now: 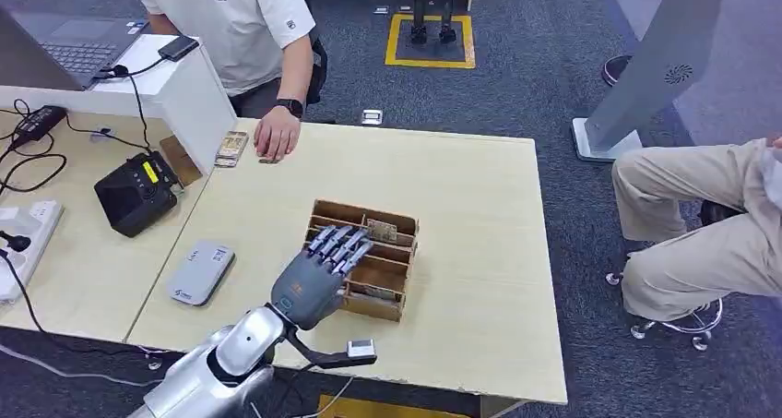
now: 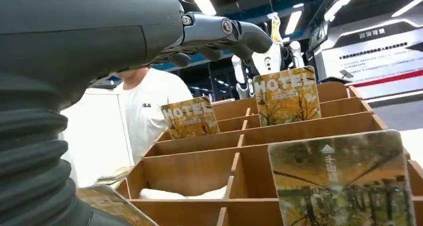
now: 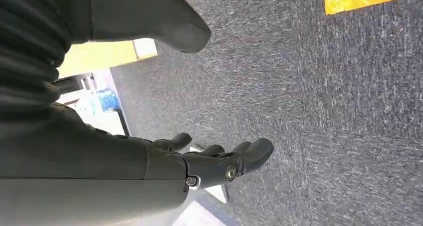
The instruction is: Pass the card to the sensor for recognition and then transmit it.
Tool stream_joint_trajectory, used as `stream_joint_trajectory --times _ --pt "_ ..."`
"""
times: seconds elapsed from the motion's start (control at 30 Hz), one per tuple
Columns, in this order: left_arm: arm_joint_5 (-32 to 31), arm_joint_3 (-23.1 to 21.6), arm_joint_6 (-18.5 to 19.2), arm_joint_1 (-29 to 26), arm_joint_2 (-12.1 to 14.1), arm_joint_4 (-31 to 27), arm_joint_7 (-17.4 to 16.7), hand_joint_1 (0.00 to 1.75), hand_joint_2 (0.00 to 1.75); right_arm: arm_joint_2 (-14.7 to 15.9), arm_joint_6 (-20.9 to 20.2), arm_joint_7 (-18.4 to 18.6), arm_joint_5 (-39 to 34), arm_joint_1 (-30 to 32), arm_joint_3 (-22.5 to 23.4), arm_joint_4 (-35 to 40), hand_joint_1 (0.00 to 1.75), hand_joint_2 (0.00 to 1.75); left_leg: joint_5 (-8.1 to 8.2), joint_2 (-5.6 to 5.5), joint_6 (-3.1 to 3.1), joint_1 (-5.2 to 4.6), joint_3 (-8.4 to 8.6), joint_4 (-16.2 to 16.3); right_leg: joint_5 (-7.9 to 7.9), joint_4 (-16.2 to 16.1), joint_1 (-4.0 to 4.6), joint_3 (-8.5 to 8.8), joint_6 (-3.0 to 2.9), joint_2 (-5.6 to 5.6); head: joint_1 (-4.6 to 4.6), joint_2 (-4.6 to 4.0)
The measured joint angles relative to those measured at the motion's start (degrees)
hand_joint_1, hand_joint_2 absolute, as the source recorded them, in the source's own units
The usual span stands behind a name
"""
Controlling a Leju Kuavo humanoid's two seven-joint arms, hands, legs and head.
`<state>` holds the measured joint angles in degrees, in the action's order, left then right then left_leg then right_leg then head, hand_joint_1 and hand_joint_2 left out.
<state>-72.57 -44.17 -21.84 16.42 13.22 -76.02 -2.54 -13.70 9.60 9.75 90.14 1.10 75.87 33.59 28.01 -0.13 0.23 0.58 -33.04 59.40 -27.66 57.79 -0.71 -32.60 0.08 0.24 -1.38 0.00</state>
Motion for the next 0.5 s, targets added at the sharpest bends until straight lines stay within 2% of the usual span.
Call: stream_joint_trajectory --times 0.3,0.5 --pt "-0.1 0.2 -0.1 0.0 0.1 0.0 -0.1 0.0 1.75 0.0 0.0 0.0 0.0 0.0 0.0 0.1 0.0 1.75 0.0 0.0 0.0 0.0 0.0 0.0 0.0 0.0 0.0 0.0 0.0 0.0 0.02 0.0" --pt "-1.8 3.7 -0.3 0.5 2.1 -1.1 -1.0 0.0 1.75 -0.3 -0.2 0.0 0.0 0.0 0.8 0.6 0.0 1.75 0.0 0.0 -0.01 0.0 0.0 0.0 0.0 0.0 0.0 0.0 0.0 0.0 0.0 0.0"
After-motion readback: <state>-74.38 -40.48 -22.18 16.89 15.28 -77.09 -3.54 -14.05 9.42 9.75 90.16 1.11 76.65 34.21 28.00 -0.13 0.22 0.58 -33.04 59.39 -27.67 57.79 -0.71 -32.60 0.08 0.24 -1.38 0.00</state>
